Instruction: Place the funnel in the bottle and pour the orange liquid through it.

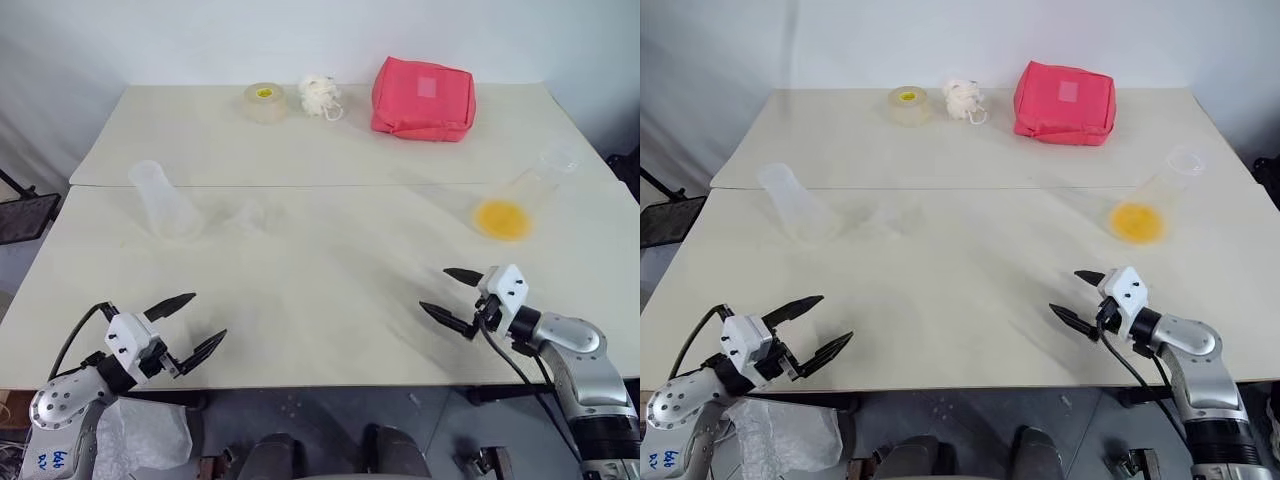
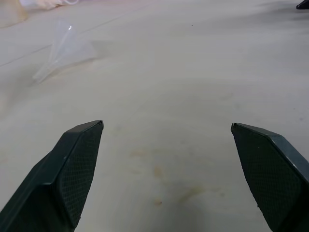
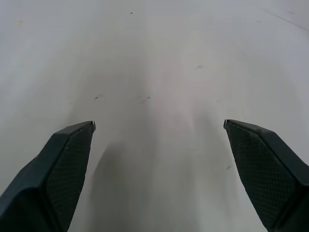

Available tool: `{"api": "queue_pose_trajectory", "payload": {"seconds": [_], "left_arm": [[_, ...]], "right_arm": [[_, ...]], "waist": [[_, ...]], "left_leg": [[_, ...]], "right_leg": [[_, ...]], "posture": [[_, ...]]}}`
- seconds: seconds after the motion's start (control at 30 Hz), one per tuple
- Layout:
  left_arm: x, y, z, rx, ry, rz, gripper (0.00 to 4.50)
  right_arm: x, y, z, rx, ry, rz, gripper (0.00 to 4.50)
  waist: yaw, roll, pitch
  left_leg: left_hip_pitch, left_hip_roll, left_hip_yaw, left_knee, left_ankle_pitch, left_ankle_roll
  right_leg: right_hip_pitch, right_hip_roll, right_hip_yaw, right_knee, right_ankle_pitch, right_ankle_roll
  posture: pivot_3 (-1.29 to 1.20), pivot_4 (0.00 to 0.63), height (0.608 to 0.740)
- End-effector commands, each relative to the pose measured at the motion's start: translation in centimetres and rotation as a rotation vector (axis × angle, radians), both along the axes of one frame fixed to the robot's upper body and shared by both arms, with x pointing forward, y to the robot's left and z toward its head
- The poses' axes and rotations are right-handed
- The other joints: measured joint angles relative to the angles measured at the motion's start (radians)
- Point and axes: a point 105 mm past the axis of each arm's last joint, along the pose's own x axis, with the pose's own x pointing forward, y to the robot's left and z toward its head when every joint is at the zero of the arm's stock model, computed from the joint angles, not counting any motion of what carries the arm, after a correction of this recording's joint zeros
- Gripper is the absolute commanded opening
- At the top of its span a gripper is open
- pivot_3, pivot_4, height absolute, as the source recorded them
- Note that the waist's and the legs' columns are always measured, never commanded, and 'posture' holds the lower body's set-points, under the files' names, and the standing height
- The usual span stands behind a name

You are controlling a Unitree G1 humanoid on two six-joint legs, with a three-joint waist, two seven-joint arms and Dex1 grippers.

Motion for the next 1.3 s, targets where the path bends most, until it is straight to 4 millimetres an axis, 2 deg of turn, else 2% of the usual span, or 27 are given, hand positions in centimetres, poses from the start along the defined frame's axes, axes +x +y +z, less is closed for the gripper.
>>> {"api": "queue_pose_trajectory", "payload": {"seconds": [0.03,0.17,0.3,0.5,0.63,0.8,0.9,1.07,1.17,1.3], "left_arm": [[-0.1,-0.7,0.8,-0.031,0.009,-0.036,4.50],[0.0,-0.9,0.7,-0.029,0.025,-0.024,4.50],[0.1,-1.1,0.4,-0.077,0.112,-0.004,4.50],[0.3,-0.7,1.1,-0.060,0.079,0.067,4.50],[0.4,1.1,2.4,-0.061,0.009,0.162,4.50],[-0.7,5.9,5.0,-0.066,-0.084,0.388,4.50],[-0.7,7.9,6.0,-0.077,-0.115,0.484,4.50],[1.7,9.1,7.8,-0.085,-0.170,0.552,4.50],[4.9,9.0,8.8,-0.118,-0.193,0.573,4.50],[7.8,9.1,9.2,-0.143,-0.218,0.585,4.50]], "right_arm": [[-0.2,-0.1,1.2,0.015,-0.039,-0.006,4.47],[-0.1,0.0,1.2,0.018,-0.037,-0.008,4.47],[0.2,0.3,1.3,0.022,-0.041,-0.007,4.47],[0.7,0.8,1.5,0.033,-0.045,0.011,4.47],[1.0,1.0,1.9,0.055,-0.051,0.020,4.47],[1.1,2.0,3.3,0.085,-0.068,0.067,4.47],[1.8,2.5,4.1,0.108,-0.084,0.075,4.47],[2.6,3.7,4.8,0.116,-0.101,0.111,4.47],[2.8,4.9,5.6,0.146,-0.112,0.150,4.47],[2.1,6.1,6.4,0.171,-0.112,0.212,4.47]], "waist": [[-0.001,0.000,0.000],[-0.001,0.000,0.000],[-0.001,0.000,0.000],[-0.001,0.000,0.000],[-0.001,0.000,0.000],[-0.002,-0.002,0.001],[-0.002,-0.002,0.002],[0.013,-0.003,0.003],[0.021,-0.003,0.003],[0.020,-0.003,0.003]], "left_leg": [[0.000,0.000,0.000,0.000,0.000,0.000],[0.000,0.000,0.000,0.000,0.000,0.000],[0.000,0.000,0.000,0.000,0.000,0.000],[0.000,0.000,0.000,0.000,0.000,0.000],[0.000,0.000,0.000,0.000,0.000,0.000],[0.000,0.001,0.000,0.000,0.000,-0.001],[0.000,0.001,0.001,0.000,0.000,-0.001],[0.000,0.001,0.000,0.001,0.000,-0.001],[-0.001,0.000,0.000,0.001,0.000,-0.001],[-0.005,0.000,0.001,0.002,0.000,-0.001]], "right_leg": [[0.000,0.000,0.000,0.000,0.000,0.000],[0.000,0.000,0.000,0.000,0.000,0.000],[0.000,0.000,0.000,0.000,0.000,0.000],[0.000,0.000,0.001,0.000,0.000,0.000],[0.000,0.000,0.001,0.000,0.000,0.000],[-0.001,0.001,0.001,0.000,0.000,0.000],[-0.001,0.001,0.001,0.000,0.000,0.000],[-0.001,0.001,0.001,0.001,0.000,0.000],[-0.003,0.001,0.001,0.003,0.000,0.000],[-0.007,0.001,0.001,0.005,0.000,0.000]], "posture": [[0.00,0.150,0.740],[0.00,0.150,0.740],[0.00,0.150,0.740],[0.00,0.150,0.740],[0.00,0.150,0.740],[0.00,0.150,0.740],[0.00,0.150,0.740],[0.00,0.150,0.740],[0.00,0.150,0.740],[0.00,0.150,0.740]]}}
